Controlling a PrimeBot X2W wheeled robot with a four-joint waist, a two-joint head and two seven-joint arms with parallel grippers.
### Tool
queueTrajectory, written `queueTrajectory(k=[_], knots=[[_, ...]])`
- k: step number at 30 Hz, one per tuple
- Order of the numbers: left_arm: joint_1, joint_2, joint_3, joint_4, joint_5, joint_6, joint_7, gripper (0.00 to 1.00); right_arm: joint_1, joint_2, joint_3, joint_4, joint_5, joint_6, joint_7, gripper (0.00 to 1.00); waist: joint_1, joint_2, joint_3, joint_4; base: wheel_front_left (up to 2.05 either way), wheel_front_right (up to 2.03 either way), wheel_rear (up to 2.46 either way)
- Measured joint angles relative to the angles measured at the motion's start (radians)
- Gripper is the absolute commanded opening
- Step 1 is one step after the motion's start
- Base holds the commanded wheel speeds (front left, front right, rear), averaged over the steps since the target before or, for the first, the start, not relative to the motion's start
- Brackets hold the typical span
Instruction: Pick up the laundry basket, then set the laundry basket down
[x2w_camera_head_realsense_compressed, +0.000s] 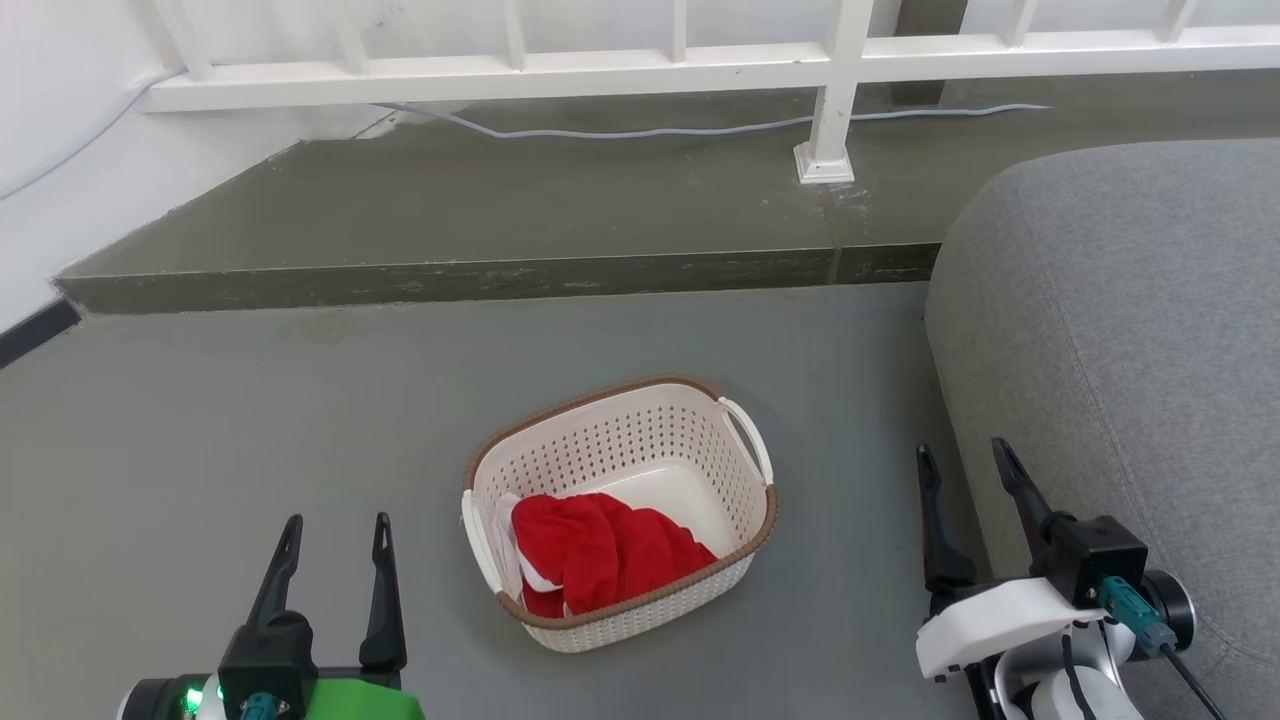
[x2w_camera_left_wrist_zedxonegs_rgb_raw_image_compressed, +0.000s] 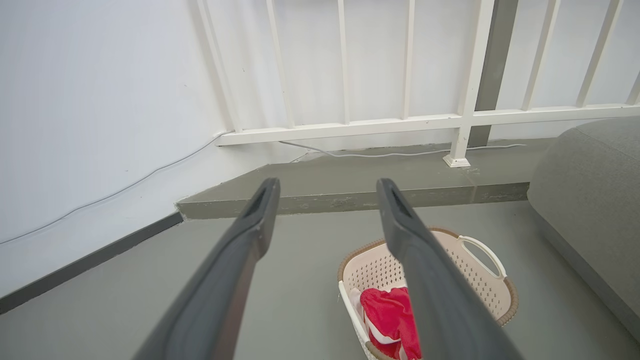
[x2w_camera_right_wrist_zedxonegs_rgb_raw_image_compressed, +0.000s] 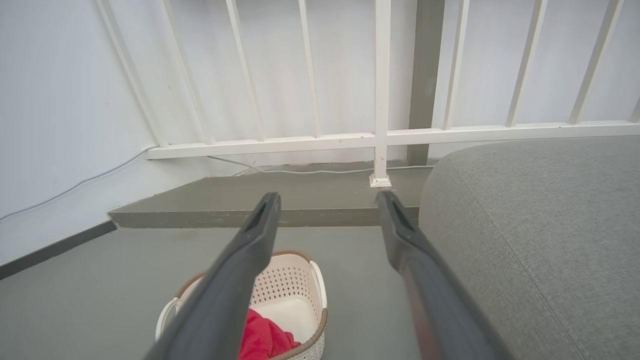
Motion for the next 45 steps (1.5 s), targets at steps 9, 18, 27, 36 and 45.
queueTrajectory(k=[9, 18, 27, 36, 45], knots=[[0.000, 0.000, 0.002, 0.000, 0.000, 0.000, 0.000, 1.00, 0.000, 0.000, 0.000, 0.000, 0.000, 0.000, 0.000, 1.00, 0.0000, 0.0000, 0.004, 0.000, 0.00, 0.00, 0.00], [0.000, 0.000, 0.004, 0.000, 0.000, 0.000, 0.000, 1.00, 0.000, 0.000, 0.002, -0.001, 0.000, 0.000, 0.000, 1.00, 0.0000, 0.0000, 0.010, 0.000, 0.00, 0.00, 0.00], [-0.002, 0.000, 0.010, -0.017, 0.000, 0.000, -0.001, 1.00, -0.002, 0.000, 0.002, -0.021, 0.000, 0.000, 0.000, 1.00, 0.0000, 0.0000, 0.049, -0.001, 0.00, 0.00, 0.00], [-0.048, 0.000, 0.019, -0.024, -0.001, -0.001, -0.002, 1.00, -0.060, 0.000, -0.013, -0.033, 0.000, -0.001, 0.000, 1.00, 0.0000, 0.0000, 0.133, -0.005, 0.00, 0.00, 0.00], [-0.132, -0.001, 0.032, 0.061, -0.002, -0.006, -0.002, 1.00, -0.151, -0.001, -0.035, -0.043, -0.001, -0.001, 0.000, 1.00, 0.0000, 0.0000, 0.249, -0.012, 0.00, 0.00, 0.00]])
